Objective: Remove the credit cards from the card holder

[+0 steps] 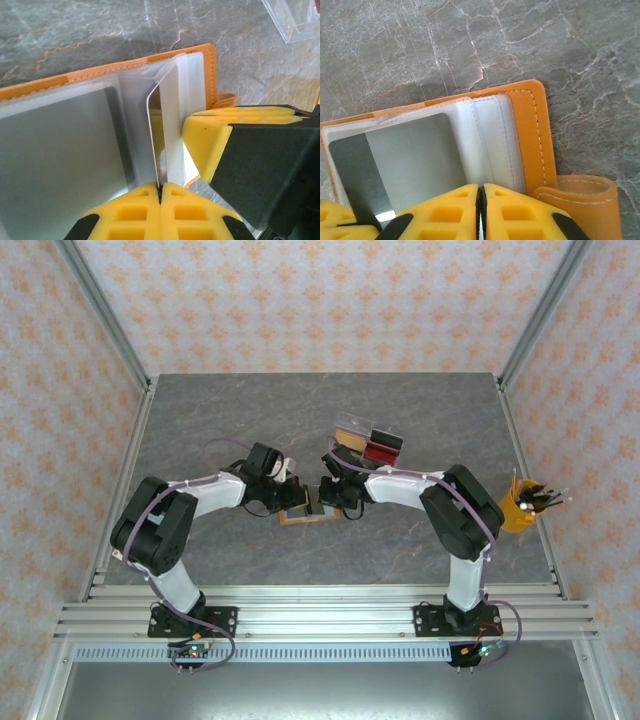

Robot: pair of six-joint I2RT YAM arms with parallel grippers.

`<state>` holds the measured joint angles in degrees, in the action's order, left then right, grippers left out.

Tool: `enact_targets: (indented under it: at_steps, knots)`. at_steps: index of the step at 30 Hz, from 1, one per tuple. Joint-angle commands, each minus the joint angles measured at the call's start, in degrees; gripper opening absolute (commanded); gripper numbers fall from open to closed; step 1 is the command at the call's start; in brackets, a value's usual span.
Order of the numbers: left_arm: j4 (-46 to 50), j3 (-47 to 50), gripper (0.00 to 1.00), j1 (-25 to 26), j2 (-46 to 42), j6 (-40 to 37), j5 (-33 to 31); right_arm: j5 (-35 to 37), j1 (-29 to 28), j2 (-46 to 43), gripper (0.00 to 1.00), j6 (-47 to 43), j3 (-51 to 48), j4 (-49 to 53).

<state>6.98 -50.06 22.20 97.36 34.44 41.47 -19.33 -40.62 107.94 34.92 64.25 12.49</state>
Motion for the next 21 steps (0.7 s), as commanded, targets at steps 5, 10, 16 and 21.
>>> enact_targets:
  at_steps: [5, 10, 16, 21]
  knots:
    - [13.3, -3.1, 0.0, -3.0, -6.6, -6.9, -1.8, 3.9, -0.2, 1.5, 0.12, -0.6, -0.5, 7.3]
    - [19.1, -5.4, 0.0, -5.0, -11.3, -8.6, -3.3, 1.2, -0.2, -1.3, 0.15, -1.7, 0.4, 5.4]
    - [18.0, -6.7, 0.0, -5.7, -17.1, -5.4, -2.6, -4.0, 0.6, -9.8, 0.26, -2.5, 0.4, 1.2]
    - [9.5, -6.2, 0.0, -5.7, -20.5, 1.6, 1.9, -13.9, 5.3, -17.1, 0.49, 2.2, -4.6, -8.2]
